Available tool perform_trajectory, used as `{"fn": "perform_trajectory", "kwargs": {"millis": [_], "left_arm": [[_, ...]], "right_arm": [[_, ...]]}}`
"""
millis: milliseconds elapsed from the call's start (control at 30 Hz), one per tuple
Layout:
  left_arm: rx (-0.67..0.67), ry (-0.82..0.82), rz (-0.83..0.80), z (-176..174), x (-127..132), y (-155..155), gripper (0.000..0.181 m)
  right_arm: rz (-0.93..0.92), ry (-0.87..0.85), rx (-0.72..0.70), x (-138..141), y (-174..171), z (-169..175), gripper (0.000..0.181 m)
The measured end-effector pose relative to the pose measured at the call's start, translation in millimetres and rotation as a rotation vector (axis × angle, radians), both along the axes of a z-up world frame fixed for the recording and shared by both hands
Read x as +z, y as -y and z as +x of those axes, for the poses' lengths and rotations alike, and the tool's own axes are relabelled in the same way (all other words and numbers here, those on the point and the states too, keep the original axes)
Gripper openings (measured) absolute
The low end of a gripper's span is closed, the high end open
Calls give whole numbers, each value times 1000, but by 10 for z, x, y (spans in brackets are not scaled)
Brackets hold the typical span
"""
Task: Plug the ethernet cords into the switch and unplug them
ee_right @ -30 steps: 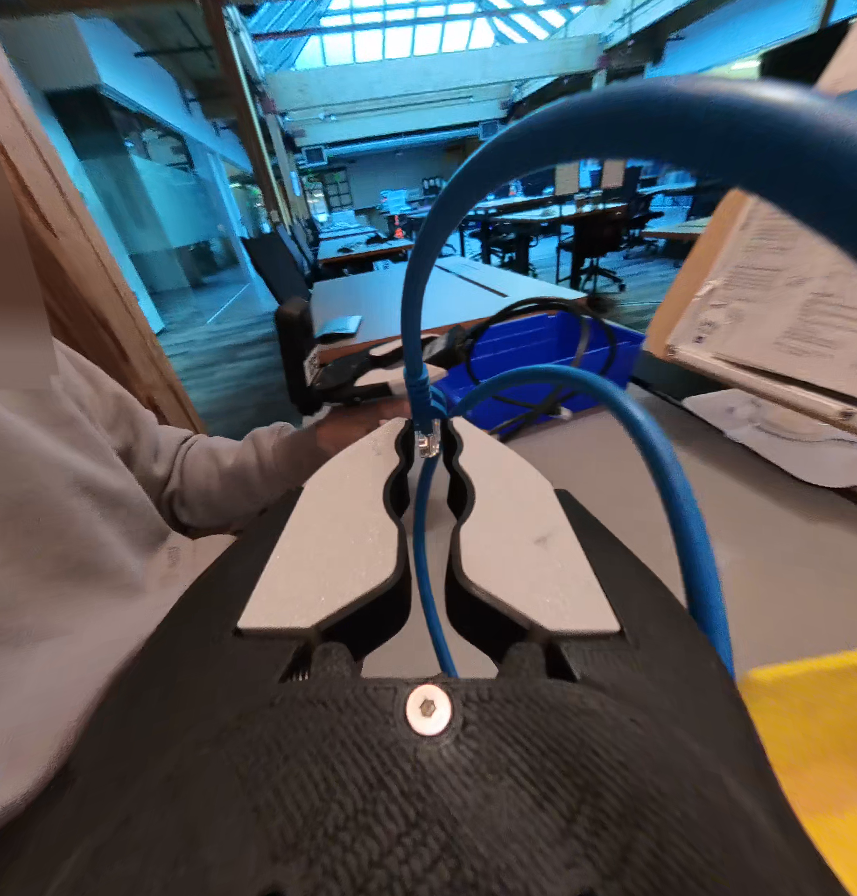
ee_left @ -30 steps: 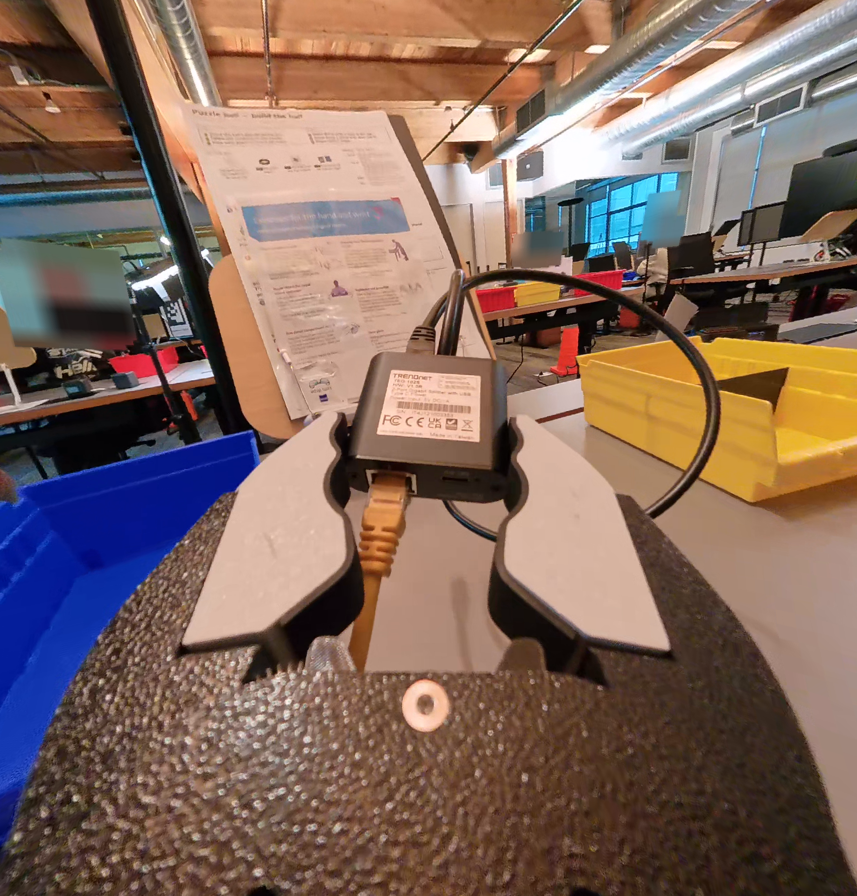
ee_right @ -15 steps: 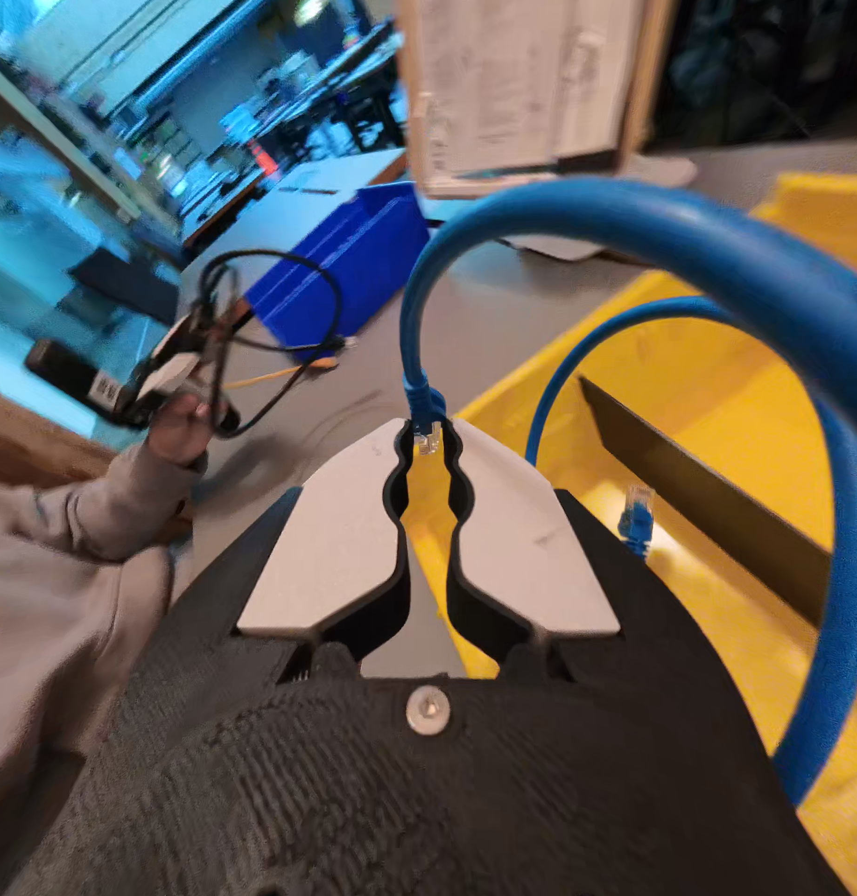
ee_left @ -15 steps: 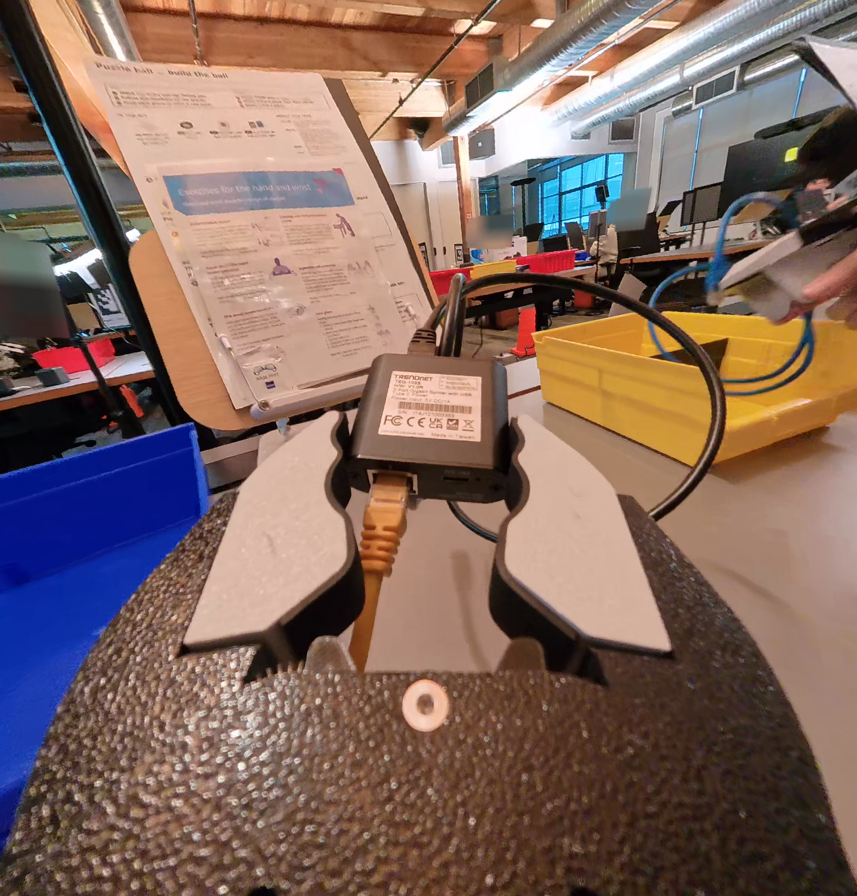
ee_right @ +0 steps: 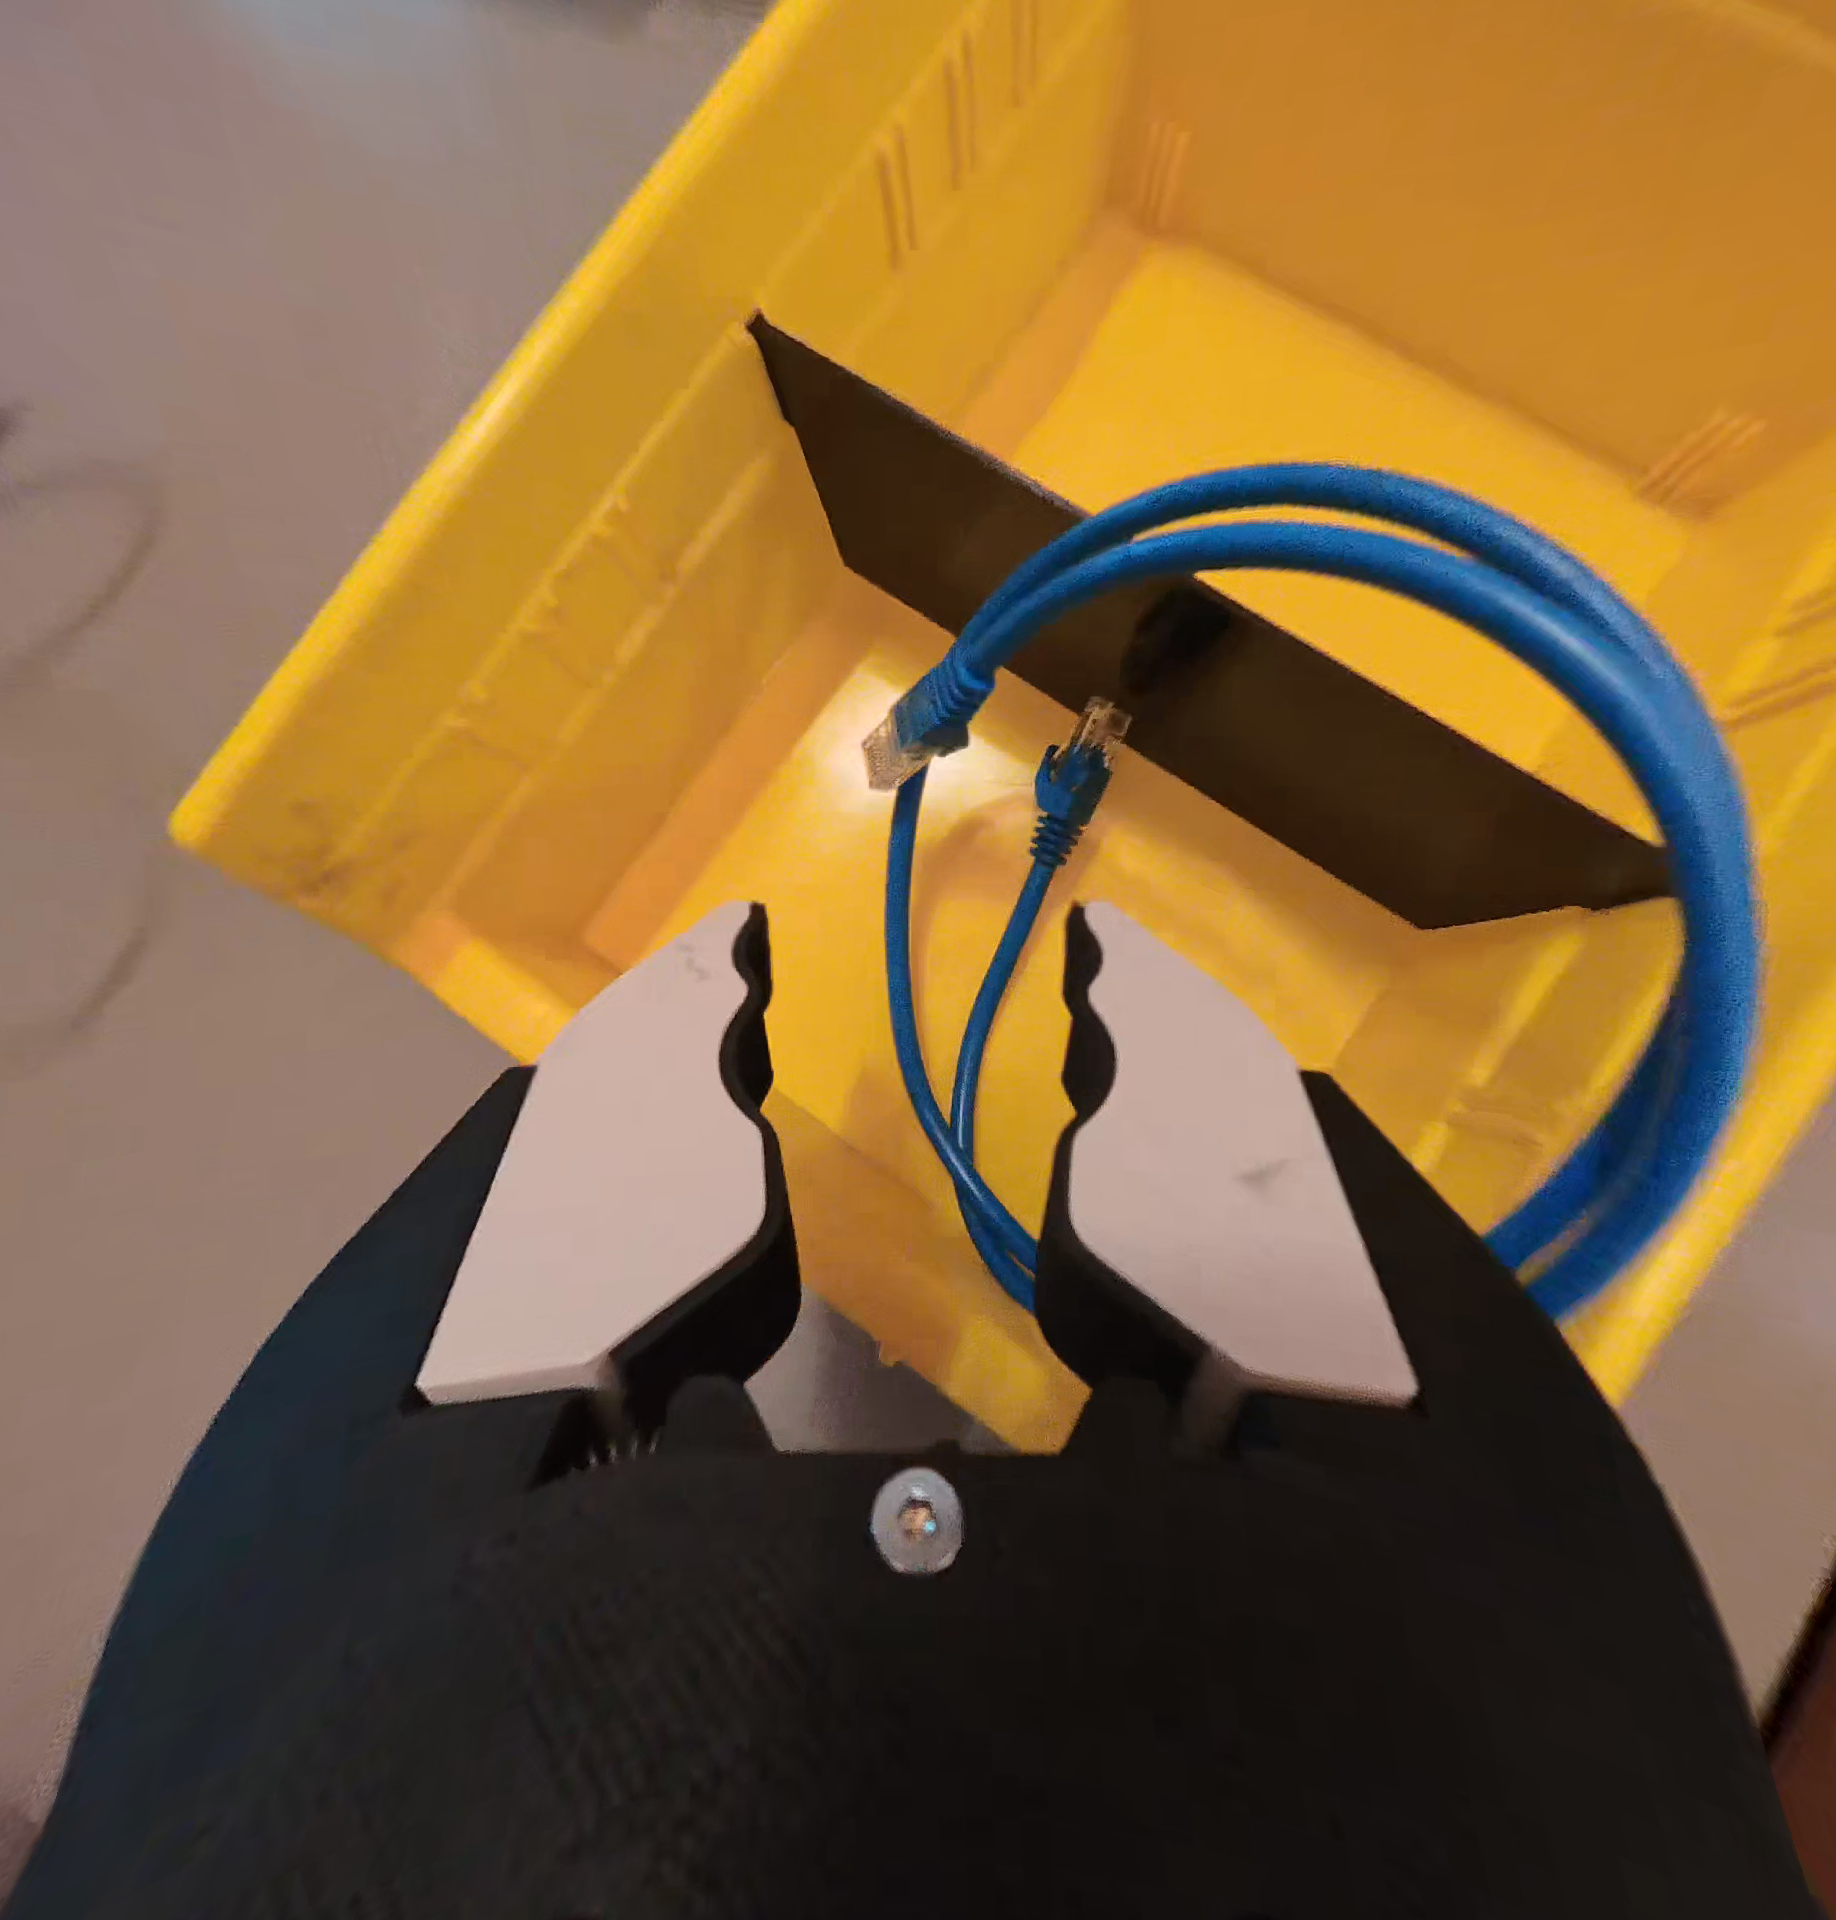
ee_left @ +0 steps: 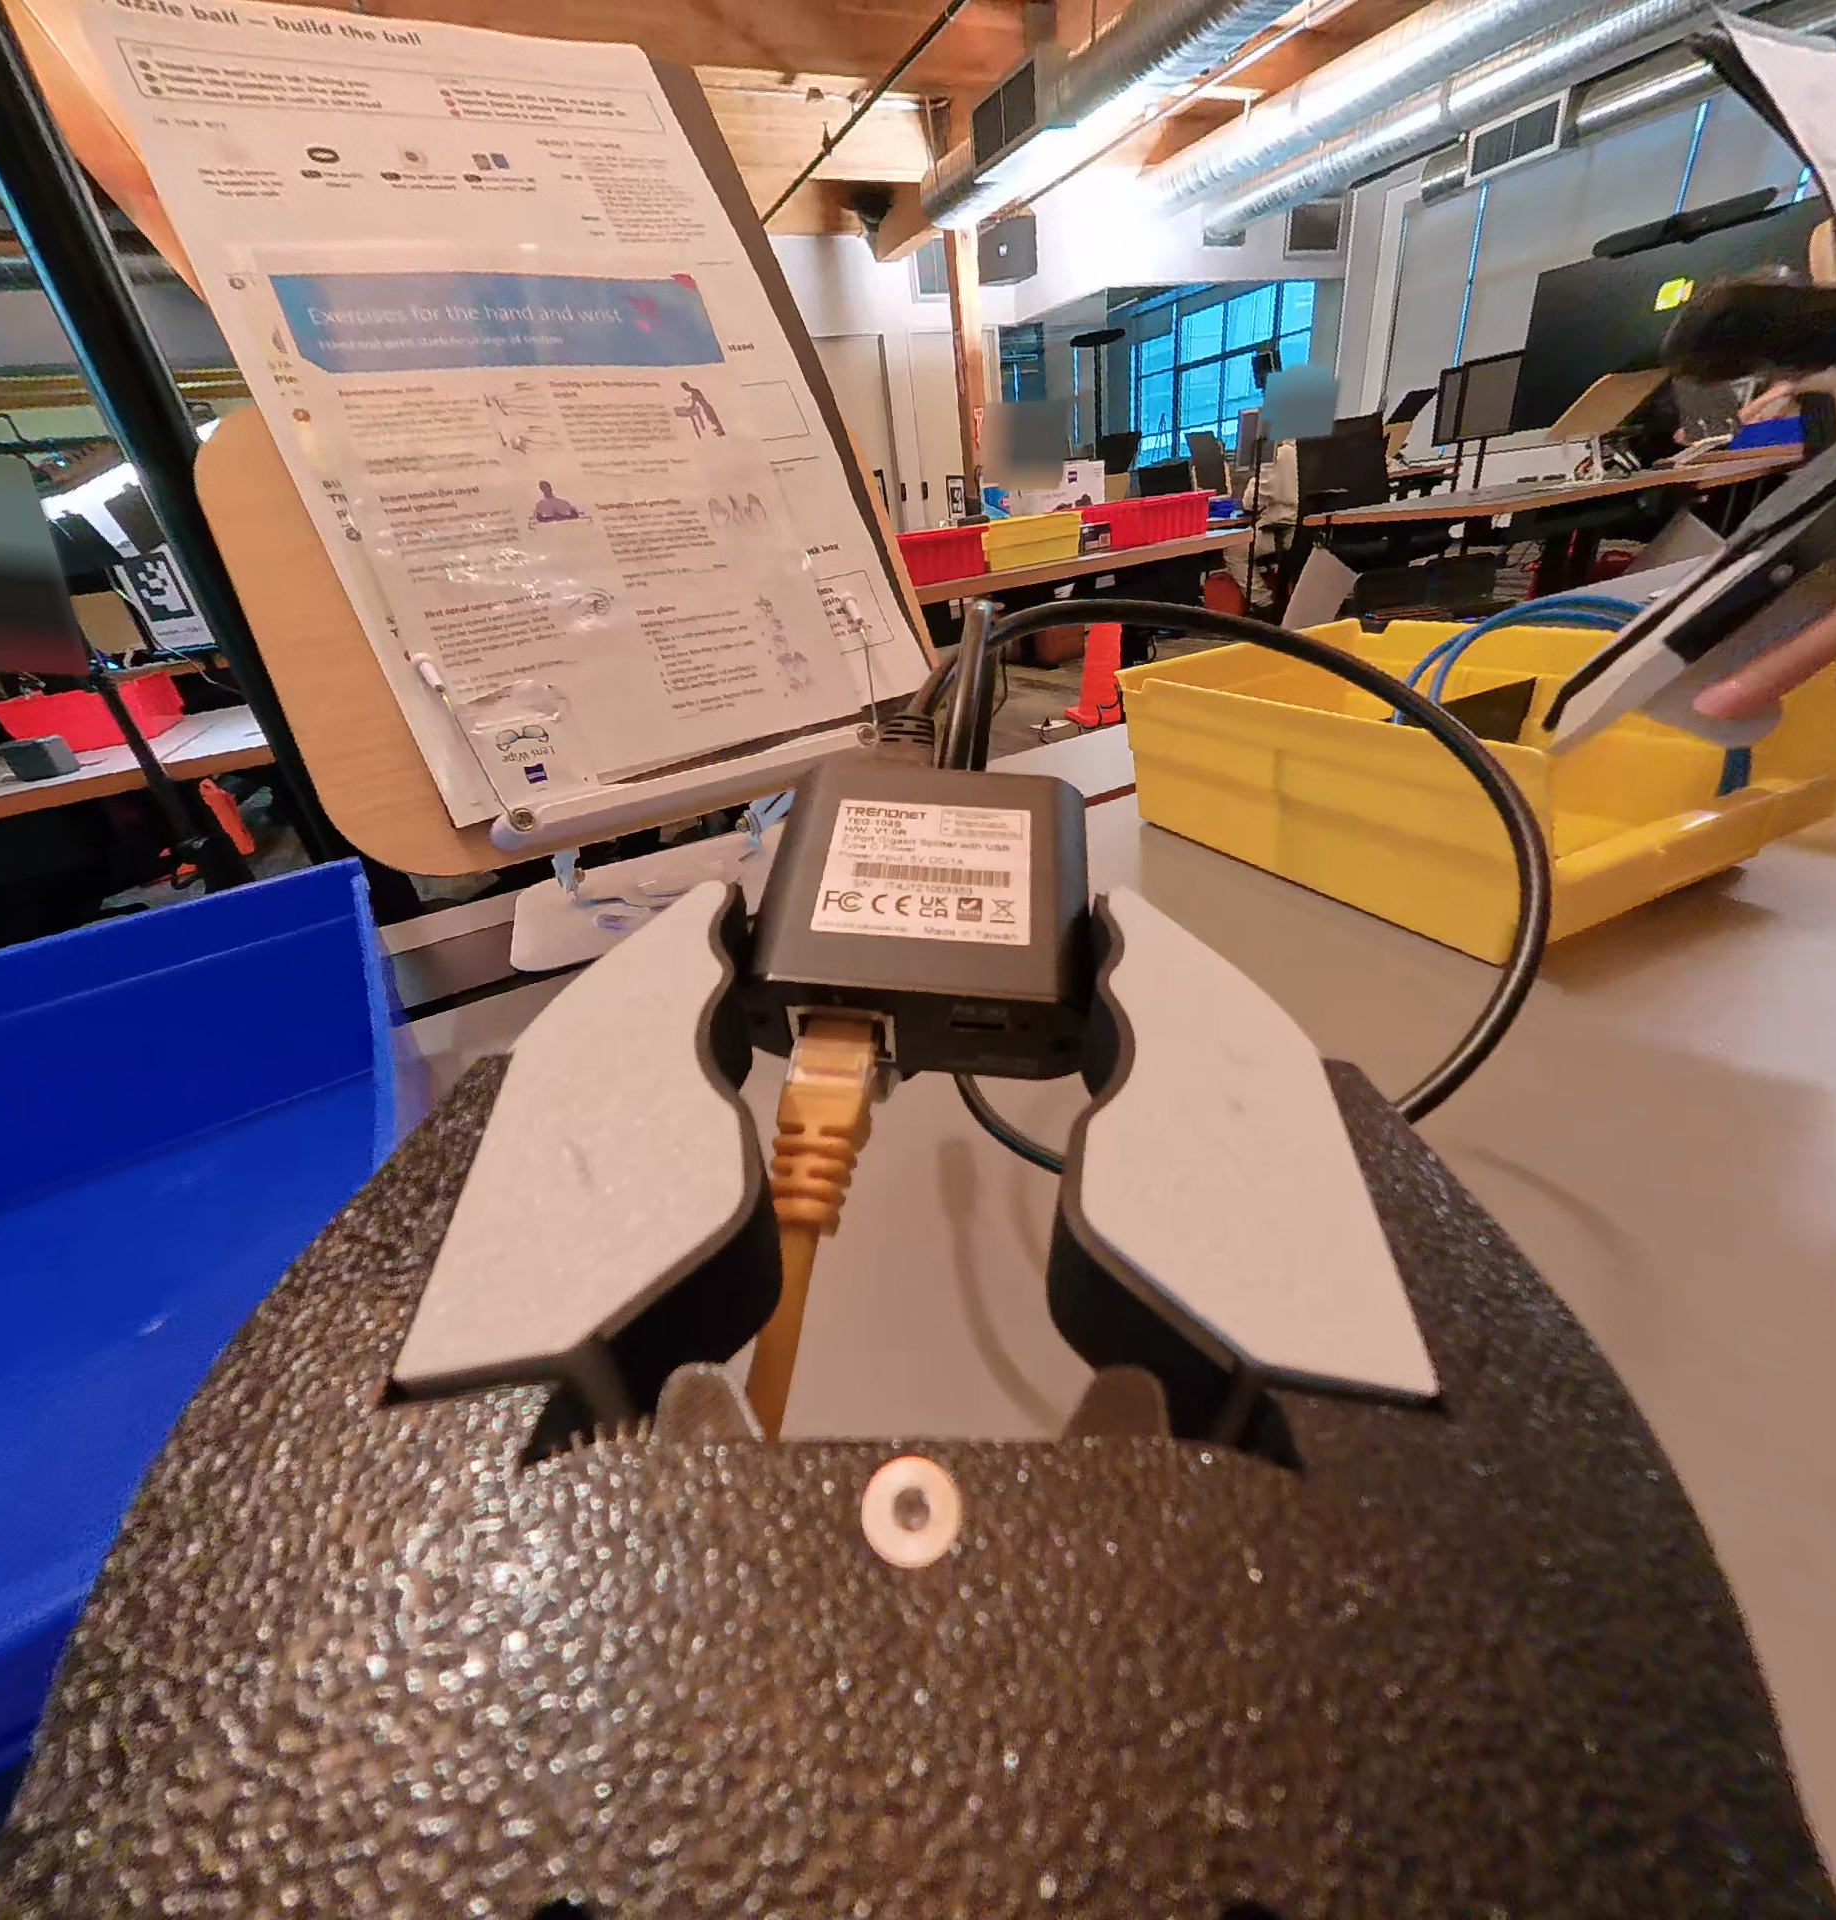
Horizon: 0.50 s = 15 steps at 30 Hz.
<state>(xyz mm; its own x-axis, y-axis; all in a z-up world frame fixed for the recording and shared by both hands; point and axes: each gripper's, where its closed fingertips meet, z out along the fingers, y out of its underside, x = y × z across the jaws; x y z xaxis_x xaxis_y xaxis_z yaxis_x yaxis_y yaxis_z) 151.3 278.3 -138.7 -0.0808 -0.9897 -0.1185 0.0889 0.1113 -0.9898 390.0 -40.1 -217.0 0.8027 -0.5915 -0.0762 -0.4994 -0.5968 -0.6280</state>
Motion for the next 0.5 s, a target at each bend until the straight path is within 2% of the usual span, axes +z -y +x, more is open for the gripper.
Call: {"fn": "perform_trajectory", "kwargs": {"millis": [33,67,133,167,267,333,400,500], "left_arm": [[-12,-3,0,2,-5,22,61],[-29,-6,4,7,-9,54,61],[-68,-14,26,20,-22,140,61],[-90,-19,36,27,-33,191,61],[-164,-55,61,40,-118,342,61],[-182,-79,61,43,-190,380,61],[-220,-85,60,40,-235,436,61],[-290,-90,64,30,-281,547,61]], "right_arm": [[-1,18,-10,75,17,-42,62],[26,30,-40,169,13,-105,69],[249,107,-94,481,-249,-275,68],[386,109,-38,611,-508,-496,67],[753,-40,193,961,-1251,-1434,62],[974,-175,361,1244,-1585,-2078,48],[1030,-267,423,1250,-1846,-2423,47],[1010,-324,275,941,-2124,-2367,54]]}}
